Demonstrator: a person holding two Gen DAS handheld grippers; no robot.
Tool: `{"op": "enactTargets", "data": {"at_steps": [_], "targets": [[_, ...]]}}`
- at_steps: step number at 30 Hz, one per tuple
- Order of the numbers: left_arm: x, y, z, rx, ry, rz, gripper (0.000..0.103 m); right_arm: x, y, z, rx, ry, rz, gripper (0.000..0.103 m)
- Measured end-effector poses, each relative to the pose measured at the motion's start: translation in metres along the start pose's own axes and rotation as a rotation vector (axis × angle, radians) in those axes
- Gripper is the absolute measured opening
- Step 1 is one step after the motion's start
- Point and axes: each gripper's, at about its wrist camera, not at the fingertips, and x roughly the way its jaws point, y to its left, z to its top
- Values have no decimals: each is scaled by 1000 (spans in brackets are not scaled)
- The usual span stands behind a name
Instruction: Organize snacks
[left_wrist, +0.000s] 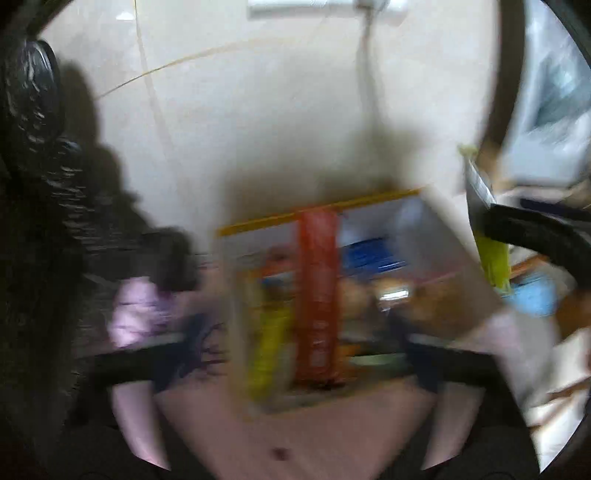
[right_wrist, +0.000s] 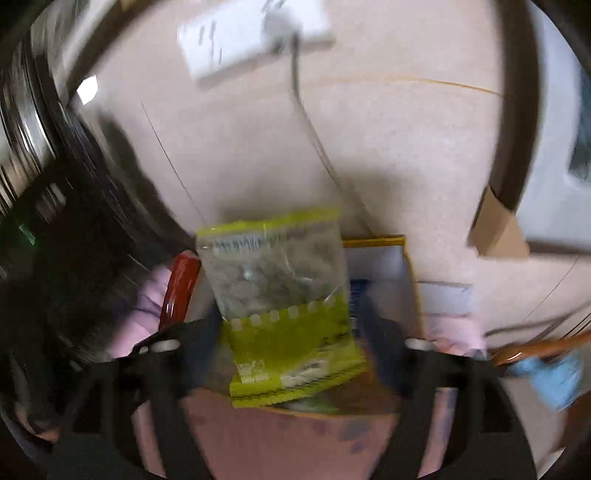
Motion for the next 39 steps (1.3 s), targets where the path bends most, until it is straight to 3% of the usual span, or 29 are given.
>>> {"op": "enactTargets", "data": {"at_steps": [3, 5, 9, 14, 19, 21, 23, 25, 29, 31, 33, 34, 36, 37, 39], "targets": [[4, -2, -23, 25, 87, 0, 100, -8, -3, -23, -25, 27, -71, 102], [-15, -8, -54, 36, 89, -14, 101, -36, -20, -61, 20, 50, -93, 102], [-62, -41, -122, 118, 80, -52, 101, -101, -56, -178, 110, 125, -235, 102], [-111, -98, -223, 171, 149, -167, 101, -143, -93, -301, 410, 252, -257, 102], [-130, -151, -297, 165, 212, -212, 101, -172, -86, -391, 496, 233, -465, 102], [-126, -172, -316, 205, 213, -158, 101, -160, -80, -418, 519, 271, -447, 102], [-127, -180, -327, 207, 151, -86, 101, -152, -73, -433, 524, 255, -375, 102], [-125, -183, -333, 196, 86, -46, 101, -140, -66, -439, 491, 237, -390, 102], [-103, -187, -343, 184, 147, -50, 101, -123, -67, -450, 526, 171, -357, 102], [-99, -189, -347, 159, 132, -63, 101, -116, -65, -453, 510, 171, -342, 102], [-88, -196, -355, 177, 168, -52, 101, -109, -61, -451, 493, 173, -342, 102], [-89, -195, -359, 162, 141, -54, 101, -108, -59, -449, 484, 157, -335, 102], [-88, -194, -362, 145, 156, -72, 98, -108, -57, -446, 476, 142, -307, 93], [-89, -189, -362, 113, 161, -87, 97, -111, -53, -445, 458, 123, -312, 79], [-87, -182, -363, 65, 177, -115, 94, -115, -46, -440, 400, 120, -315, 73]]}}
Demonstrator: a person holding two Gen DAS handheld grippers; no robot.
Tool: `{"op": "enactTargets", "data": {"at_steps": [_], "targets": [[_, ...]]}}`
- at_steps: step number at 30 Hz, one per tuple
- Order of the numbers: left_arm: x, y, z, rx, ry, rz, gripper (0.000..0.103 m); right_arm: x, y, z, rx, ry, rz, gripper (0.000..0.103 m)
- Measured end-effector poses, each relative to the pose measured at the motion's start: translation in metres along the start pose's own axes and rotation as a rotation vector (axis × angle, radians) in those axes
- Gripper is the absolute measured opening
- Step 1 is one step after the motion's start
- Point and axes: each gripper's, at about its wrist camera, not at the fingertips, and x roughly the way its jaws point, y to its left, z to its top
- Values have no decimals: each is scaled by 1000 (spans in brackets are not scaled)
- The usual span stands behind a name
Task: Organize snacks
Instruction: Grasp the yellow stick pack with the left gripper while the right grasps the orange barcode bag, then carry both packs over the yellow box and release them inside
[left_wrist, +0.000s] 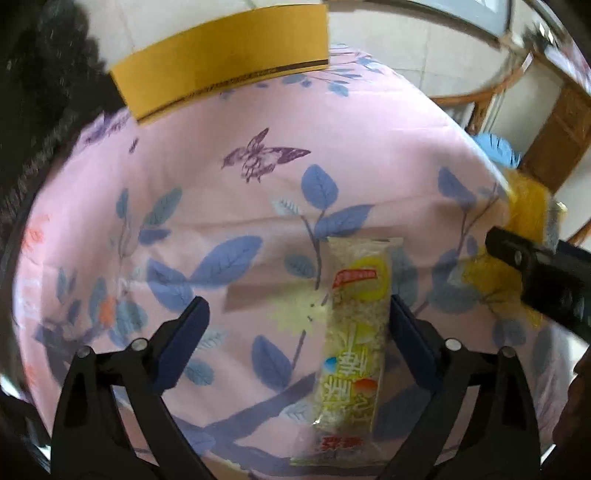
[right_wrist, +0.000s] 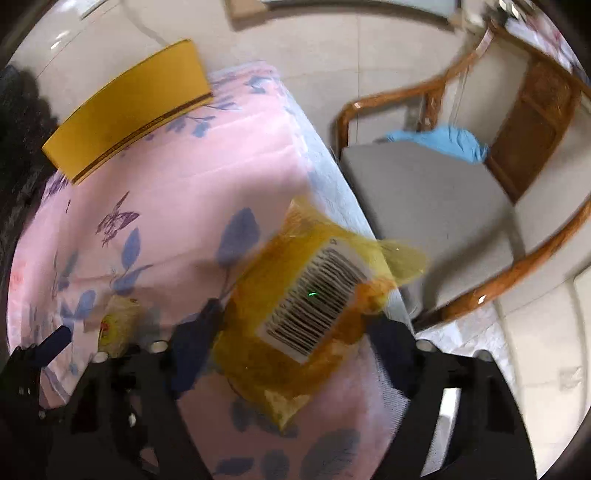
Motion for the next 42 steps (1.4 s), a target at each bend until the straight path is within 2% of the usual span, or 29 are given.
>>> {"op": "enactTargets", "data": {"at_steps": [1, 2, 3, 4, 5, 9, 11, 14, 16, 17, 18, 21, 24, 28, 31, 32, 33, 34, 35, 36, 38, 39, 40, 41, 42], "targets": [[1, 3, 0, -26, 10, -27, 90, -2, 4, 2, -44, 7, 23, 65], [-1, 4, 1, -36, 12, -44, 82, -4, 5, 4, -64, 15, 43, 60], [-2, 3, 2, -29, 6, -45, 68, -6, 5, 5, -69, 21, 63, 58], [-3, 0, 3, -14, -4, -61, 60, -8, 2, 7, -54, 26, 83, 51], [-4, -1, 4, -5, -8, -69, 49, -10, -1, 9, -37, 29, 100, 49], [-1, 1, 8, -37, -8, -74, 37, -24, -4, 14, -43, -14, 93, 48], [-2, 4, 10, -62, -9, -103, 33, -31, -6, 18, -12, -19, 137, 48], [-7, 6, 14, -51, -20, -105, 31, -43, -3, 23, -12, -48, 145, 48], [-14, 9, 18, -48, -39, -125, 26, -54, 3, 29, -19, -67, 174, 48], [-17, 12, 21, -51, -37, -137, 16, -59, 6, 32, -24, -79, 181, 48], [-19, 14, 24, -53, -36, -146, 14, -63, 9, 35, -35, -90, 182, 48], [-29, 24, 33, -55, -71, -142, 14, -76, 18, 48, -46, -109, 225, 48], [-30, 40, 41, -85, -61, -161, 11, -85, 21, 61, -27, -93, 289, 48], [-36, 62, 50, -128, -66, -159, 11, -102, 22, 77, -35, -147, 265, 48], [-42, 74, 56, -141, -68, -167, 11, -105, 20, 84, -8, -140, 294, 48], [-42, 74, 56, -141, -65, -168, 25, -105, 19, 86, -2, -136, 301, 48], [-43, 73, 55, -140, -58, -174, 64, -104, 19, 87, -1, -133, 300, 48], [-43, 66, 50, -136, -49, -192, 81, -104, 19, 88, -3, -134, 297, 48], [-42, 59, 45, -122, -56, -210, 86, -103, 19, 88, -4, -136, 293, 48], [-40, 49, 39, -87, -64, -220, 86, -102, 19, 88, -1, -138, 289, 48], [-23, 21, 23, 16, -25, -141, 86, -99, 17, 87, 5, -135, 283, 48], [-12, 12, 17, 42, 17, -122, 78, -98, 17, 86, 4, -130, 285, 48], [2, 7, 9, 42, 58, -151, 66, -96, 16, 85, 4, -122, 282, 48], [16, 6, 4, 25, 100, -159, 36, -94, 16, 84, 2, -116, 279, 48], [15, 3, 2, 46, 55, -111, 29, -93, 15, 83, 2, -109, 277, 48]]}}
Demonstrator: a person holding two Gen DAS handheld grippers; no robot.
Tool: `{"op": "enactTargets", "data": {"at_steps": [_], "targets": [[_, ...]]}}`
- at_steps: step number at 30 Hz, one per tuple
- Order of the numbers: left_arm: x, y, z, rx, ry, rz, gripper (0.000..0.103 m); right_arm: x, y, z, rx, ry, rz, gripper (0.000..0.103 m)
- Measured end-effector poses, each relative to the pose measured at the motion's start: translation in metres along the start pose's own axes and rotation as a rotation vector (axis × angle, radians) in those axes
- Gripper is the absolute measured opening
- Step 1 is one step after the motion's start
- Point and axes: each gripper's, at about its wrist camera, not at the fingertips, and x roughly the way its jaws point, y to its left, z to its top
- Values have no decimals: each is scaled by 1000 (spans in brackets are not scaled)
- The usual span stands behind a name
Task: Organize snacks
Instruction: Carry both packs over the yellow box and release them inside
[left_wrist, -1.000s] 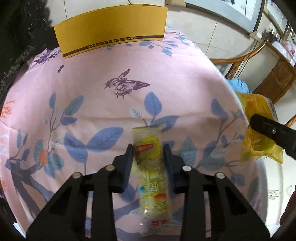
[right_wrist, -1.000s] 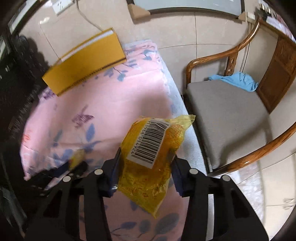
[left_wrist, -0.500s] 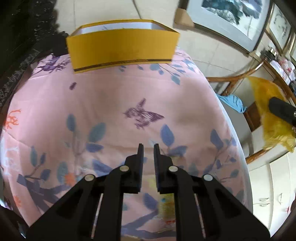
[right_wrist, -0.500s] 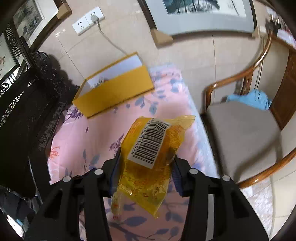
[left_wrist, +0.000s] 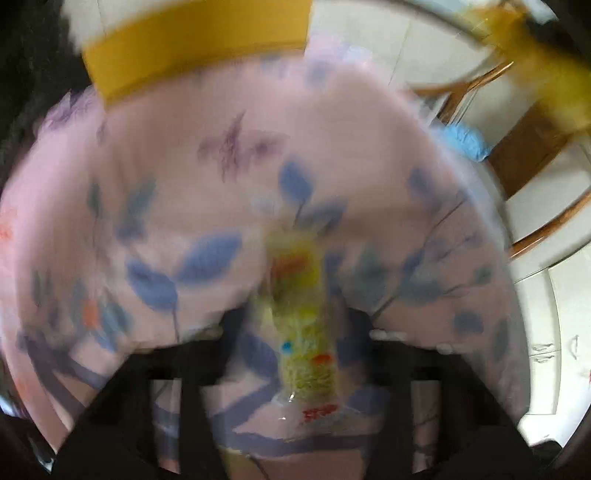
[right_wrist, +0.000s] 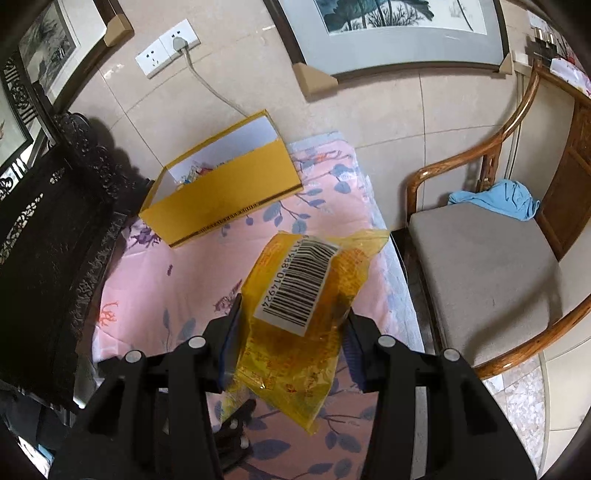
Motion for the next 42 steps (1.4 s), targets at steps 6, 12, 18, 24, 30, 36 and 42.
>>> {"op": "enactTargets", "data": {"at_steps": [6, 12, 18, 24, 30, 36, 42], "targets": [[-35, 4, 25, -5, 65, -66, 29, 0, -5, -2, 12, 22, 16, 48], [-99, 33, 68, -48, -26, -27, 29, -6, 8, 31, -12, -38, 63, 48], [-173, 80, 151, -69, -238, 80, 29, -10, 55, 98, -111, -162, 165, 48], [-197, 120, 255, -73, -442, 234, 29, 11, 103, 193, -204, -283, 231, 48], [-159, 168, 341, -113, -441, 217, 29, 95, 131, 267, -243, -272, 175, 48], [-88, 192, 365, -106, -421, 303, 78, 206, 143, 286, -262, -159, 142, 79], [-46, 197, 344, -172, -381, 426, 101, 279, 138, 256, -316, -19, 32, 102]]}}
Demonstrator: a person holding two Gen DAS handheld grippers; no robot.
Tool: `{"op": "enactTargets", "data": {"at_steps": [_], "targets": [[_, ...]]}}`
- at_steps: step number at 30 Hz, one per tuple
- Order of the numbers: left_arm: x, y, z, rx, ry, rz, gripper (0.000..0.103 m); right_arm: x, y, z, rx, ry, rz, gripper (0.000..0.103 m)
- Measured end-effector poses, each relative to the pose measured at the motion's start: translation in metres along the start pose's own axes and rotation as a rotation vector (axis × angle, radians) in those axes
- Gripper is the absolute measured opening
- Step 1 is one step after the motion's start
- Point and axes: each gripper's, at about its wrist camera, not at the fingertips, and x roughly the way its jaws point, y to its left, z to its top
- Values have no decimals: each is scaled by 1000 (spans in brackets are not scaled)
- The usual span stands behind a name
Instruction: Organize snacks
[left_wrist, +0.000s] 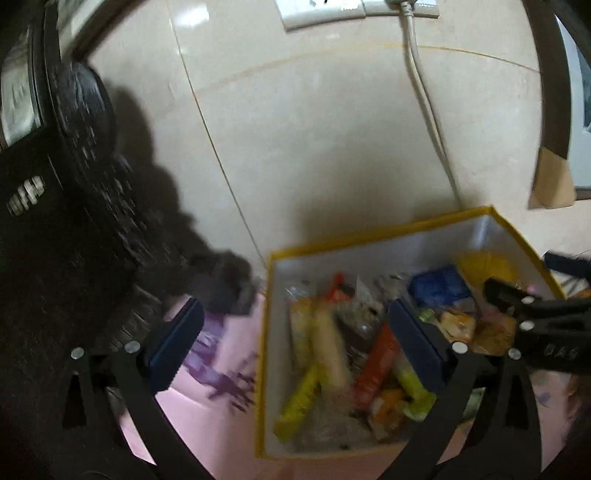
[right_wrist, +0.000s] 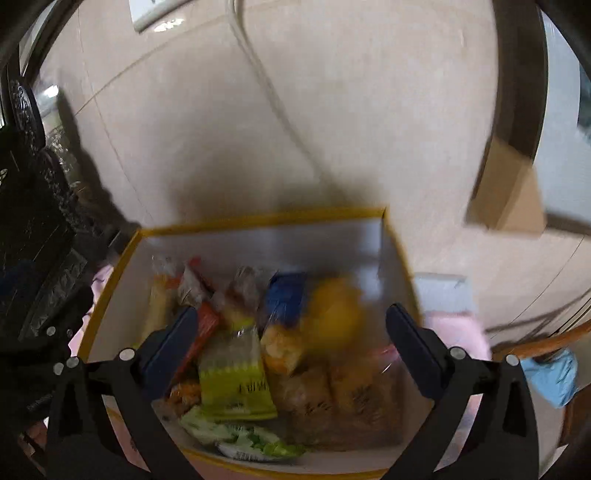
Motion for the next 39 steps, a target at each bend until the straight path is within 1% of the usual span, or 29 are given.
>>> {"op": "enactTargets", "data": {"at_steps": [2, 3, 5, 6, 7, 9, 10, 12, 14, 15, 18, 21, 23, 24, 26, 28, 31, 33, 35, 37, 39], "targets": [[-5, 7, -8, -55, 9, -10, 101, -3, 3, -12, -15, -8, -24, 102], [-7, 11, -13, -74, 22, -28, 101, -6, 6, -16, -34, -8, -33, 102], [-16, 13, -21, -71, 52, -62, 101, -18, 15, -28, -74, -7, -56, 102], [-25, 15, -26, -74, 58, -65, 101, -25, 17, -32, -87, -9, -70, 102], [-32, 16, -31, -78, 57, -60, 101, -36, 22, -38, -107, -13, -114, 102], [-57, 19, -40, -94, 57, -48, 101, -51, 27, -48, -136, -30, -161, 102], [-67, 20, -45, -106, 54, -53, 101, -66, 30, -54, -133, -39, -176, 102], [-92, 26, -51, -149, 51, -86, 101, -87, 30, -60, -115, -27, -181, 102], [-117, 38, -55, -226, 67, -114, 101, -123, 32, -69, -92, -31, -195, 102], [-135, 45, -58, -261, 59, -131, 101, -143, 33, -74, -84, -42, -203, 102], [-172, 54, -62, -286, 30, -117, 101, -190, 39, -89, -67, -66, -222, 102], [-225, 57, -71, -279, -6, -145, 101, -241, 45, -110, -35, -82, -228, 102], [-253, 54, -77, -262, -20, -178, 101, -265, 48, -122, -25, -93, -228, 102], [-263, 53, -79, -260, -26, -184, 101, -274, 50, -126, -21, -95, -233, 102], [-292, 51, -86, -250, -45, -201, 101, -300, 54, -132, -14, -122, -226, 102], [-313, 50, -91, -223, -57, -220, 101, -323, 58, -138, -3, -147, -234, 102], [-337, 49, -99, -193, -87, -223, 101, -350, 60, -147, 24, -168, -251, 102], [-350, 48, -105, -174, -89, -220, 101, -363, 62, -153, 39, -171, -248, 102], [-358, 48, -110, -163, -87, -212, 101, -371, 67, -158, 45, -176, -234, 102], [-361, 48, -115, -155, -76, -190, 101, -376, 75, -159, 40, -183, -220, 102], [-364, 51, -119, -152, -73, -187, 101, -384, 84, -161, 18, -204, -240, 102]]}}
